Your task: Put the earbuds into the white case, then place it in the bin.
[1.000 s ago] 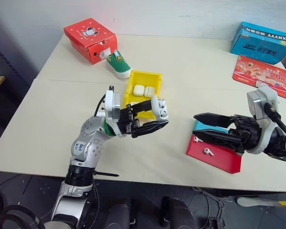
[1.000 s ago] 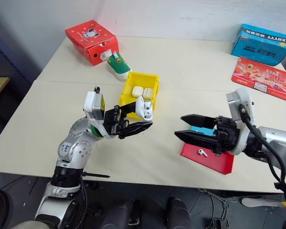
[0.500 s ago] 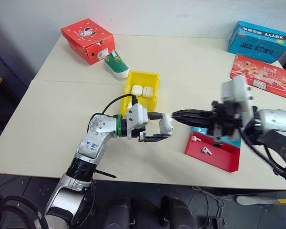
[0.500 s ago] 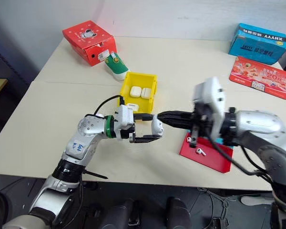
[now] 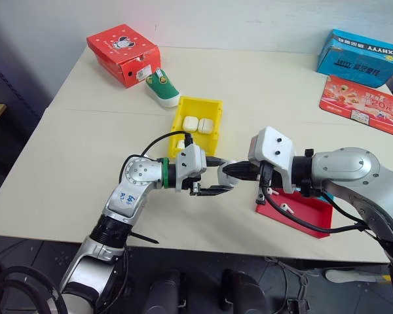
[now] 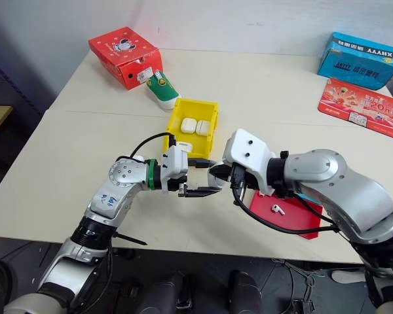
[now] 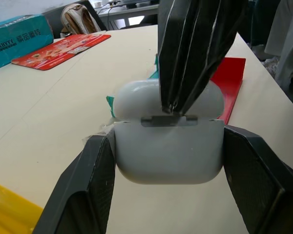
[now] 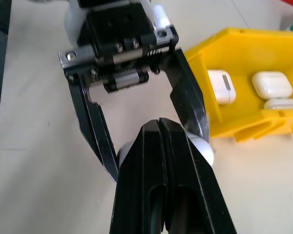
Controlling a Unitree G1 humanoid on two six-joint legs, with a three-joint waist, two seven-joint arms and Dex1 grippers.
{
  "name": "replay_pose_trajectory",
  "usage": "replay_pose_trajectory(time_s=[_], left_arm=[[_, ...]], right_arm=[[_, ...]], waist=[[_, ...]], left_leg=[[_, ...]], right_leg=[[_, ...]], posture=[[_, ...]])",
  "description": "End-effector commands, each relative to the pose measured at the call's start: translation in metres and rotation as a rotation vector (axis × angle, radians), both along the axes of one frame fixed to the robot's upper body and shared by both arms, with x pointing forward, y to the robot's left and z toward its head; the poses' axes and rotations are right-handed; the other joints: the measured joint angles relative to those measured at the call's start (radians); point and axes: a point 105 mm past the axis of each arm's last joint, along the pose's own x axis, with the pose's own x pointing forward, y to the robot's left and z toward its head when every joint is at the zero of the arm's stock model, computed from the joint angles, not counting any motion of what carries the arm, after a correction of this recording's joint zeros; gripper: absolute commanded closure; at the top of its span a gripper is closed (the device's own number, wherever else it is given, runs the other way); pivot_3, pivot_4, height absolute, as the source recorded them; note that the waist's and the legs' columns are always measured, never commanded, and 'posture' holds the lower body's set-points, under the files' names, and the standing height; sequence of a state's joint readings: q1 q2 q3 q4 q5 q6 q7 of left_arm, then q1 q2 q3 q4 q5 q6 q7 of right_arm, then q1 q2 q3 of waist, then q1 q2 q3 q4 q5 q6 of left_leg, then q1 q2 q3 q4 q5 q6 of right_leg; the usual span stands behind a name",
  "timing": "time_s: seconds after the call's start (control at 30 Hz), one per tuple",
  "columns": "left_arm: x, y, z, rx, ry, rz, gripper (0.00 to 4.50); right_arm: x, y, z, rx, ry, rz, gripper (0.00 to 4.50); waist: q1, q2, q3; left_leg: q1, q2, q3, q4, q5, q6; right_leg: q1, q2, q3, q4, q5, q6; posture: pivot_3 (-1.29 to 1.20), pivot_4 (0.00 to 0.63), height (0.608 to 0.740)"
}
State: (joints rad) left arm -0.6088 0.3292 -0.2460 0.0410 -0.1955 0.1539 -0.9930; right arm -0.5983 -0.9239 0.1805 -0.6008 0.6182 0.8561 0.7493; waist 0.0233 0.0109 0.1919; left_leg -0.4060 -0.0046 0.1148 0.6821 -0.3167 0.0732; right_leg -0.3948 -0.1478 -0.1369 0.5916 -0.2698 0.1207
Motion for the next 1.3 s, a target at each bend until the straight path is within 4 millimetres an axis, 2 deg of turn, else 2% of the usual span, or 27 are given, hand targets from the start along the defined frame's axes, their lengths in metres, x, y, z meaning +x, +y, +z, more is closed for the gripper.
replay_pose_trajectory(time_s=[0.03,0.1,0.27,0.37,0.43,0.47,0.57,0.63,0.77,0.83,0.93,1.1,1.23,1.27,1.3], left_arm=[[-0.007,-0.002,0.017,-0.034,-0.066,-0.023,1.71],[-0.008,0.000,0.017,-0.048,-0.051,-0.017,1.71],[-0.013,0.022,0.019,-0.075,-0.012,0.001,1.71],[-0.015,0.047,0.023,-0.103,0.058,0.030,1.71],[-0.012,0.066,0.027,-0.114,0.088,0.078,1.71],[-0.004,0.079,0.027,-0.102,0.118,0.152,1.71],[0.015,0.097,0.037,-0.125,0.143,0.273,1.71],[0.034,0.098,0.051,-0.168,0.127,0.346,1.71],[0.078,0.083,0.064,-0.206,0.120,0.491,1.71],[0.089,0.077,0.066,-0.219,0.122,0.514,1.71],[0.107,0.068,0.060,-0.201,0.156,0.576,1.71],[0.123,0.063,0.050,-0.149,0.170,0.629,1.71],[0.116,0.060,0.058,-0.195,0.143,0.562,0.44],[0.112,0.062,0.059,-0.200,0.123,0.545,0.15],[0.109,0.072,0.061,-0.196,0.090,0.552,0.07]], right_arm=[[0.000,-0.023,0.011,-0.018,-0.023,-0.056,4.49],[-0.003,-0.035,0.012,-0.010,-0.009,-0.068,4.49],[-0.012,-0.062,0.031,0.264,-0.059,-0.116,4.49],[-0.024,-0.095,0.024,0.332,-0.102,-0.216,3.96],[-0.029,-0.113,0.020,0.326,-0.182,-0.301,3.34],[-0.033,-0.121,0.022,0.337,-0.254,-0.343,2.93],[-0.047,-0.132,0.027,0.413,-0.396,-0.359,1.90],[-0.056,-0.138,0.023,0.446,-0.456,-0.361,1.25],[-0.063,-0.148,0.004,0.494,-0.434,-0.385,0.01],[-0.063,-0.152,0.002,0.518,-0.438,-0.397,0.01],[-0.058,-0.162,-0.007,0.488,-0.458,-0.426,0.01],[-0.054,-0.158,-0.012,0.487,-0.472,-0.415,0.01],[-0.055,-0.158,-0.016,0.487,-0.463,-0.409,0.00],[-0.055,-0.159,-0.016,0.483,-0.459,-0.405,0.00],[-0.055,-0.161,-0.016,0.472,-0.451,-0.395,0.00]], waist=[[0.002,0.000,0.000],[0.003,0.000,0.000],[0.000,-0.001,0.000],[0.001,-0.001,0.000],[0.004,-0.001,0.000],[0.003,-0.001,0.000],[0.003,-0.001,0.000],[0.006,-0.001,0.000],[0.018,-0.002,0.000],[0.015,-0.002,0.000],[0.002,-0.002,0.000],[-0.003,-0.002,0.000],[0.000,-0.002,0.000],[0.000,-0.002,0.000],[-0.001,-0.002,0.000]], left_leg=[[0.000,0.000,0.000,0.000,0.000,0.000],[0.000,0.000,0.000,0.000,0.000,0.000],[0.000,0.000,-0.001,0.000,0.000,0.000],[0.001,0.001,-0.001,0.000,0.001,-0.001],[0.001,0.001,0.000,0.000,0.001,0.000],[0.001,0.001,0.000,0.000,0.001,0.000],[0.002,0.000,0.001,0.000,0.001,0.000],[0.003,0.000,0.001,0.000,0.001,0.000],[0.003,-0.001,0.000,0.000,0.001,0.000],[0.004,-0.001,0.004,0.000,0.002,0.001],[0.005,-0.001,0.005,0.000,0.001,0.001],[0.005,0.002,0.007,-0.001,0.002,-0.001],[0.005,0.002,0.007,-0.001,0.002,-0.001],[0.005,0.002,0.007,0.000,0.002,-0.001],[0.005,0.002,0.007,0.000,0.002,-0.001]], right_leg=[[0.000,0.000,0.000,0.000,0.000,0.000],[0.001,0.000,-0.001,0.000,0.000,0.000],[0.002,0.001,-0.001,0.000,0.000,0.000],[0.002,0.003,-0.001,0.001,0.000,0.000],[0.002,0.006,-0.001,0.001,0.000,0.000],[0.002,0.006,0.000,0.001,0.000,0.000],[0.002,0.007,0.001,0.001,0.000,0.001],[0.002,0.008,0.002,0.002,0.001,0.002],[0.003,0.009,0.003,0.002,0.002,0.004],[0.002,0.010,0.003,0.002,0.002,0.005],[0.002,0.011,0.003,0.002,0.002,0.005],[0.000,0.014,0.004,0.002,0.002,0.004],[0.000,0.013,0.004,0.002,0.002,0.004],[0.000,0.013,0.004,0.002,0.002,0.004],[0.000,0.013,0.004,0.002,0.002,0.004]], posture=[[0.00,0.150,0.740],[0.00,0.150,0.740],[0.00,0.150,0.740],[0.00,0.150,0.740],[0.00,0.150,0.740],[0.00,0.150,0.740],[0.00,0.150,0.740],[0.00,0.150,0.740],[0.00,0.150,0.740],[0.00,0.150,0.740],[0.00,0.150,0.740],[0.00,0.150,0.740],[0.00,0.150,0.740],[0.00,0.150,0.740],[0.00,0.150,0.740]])
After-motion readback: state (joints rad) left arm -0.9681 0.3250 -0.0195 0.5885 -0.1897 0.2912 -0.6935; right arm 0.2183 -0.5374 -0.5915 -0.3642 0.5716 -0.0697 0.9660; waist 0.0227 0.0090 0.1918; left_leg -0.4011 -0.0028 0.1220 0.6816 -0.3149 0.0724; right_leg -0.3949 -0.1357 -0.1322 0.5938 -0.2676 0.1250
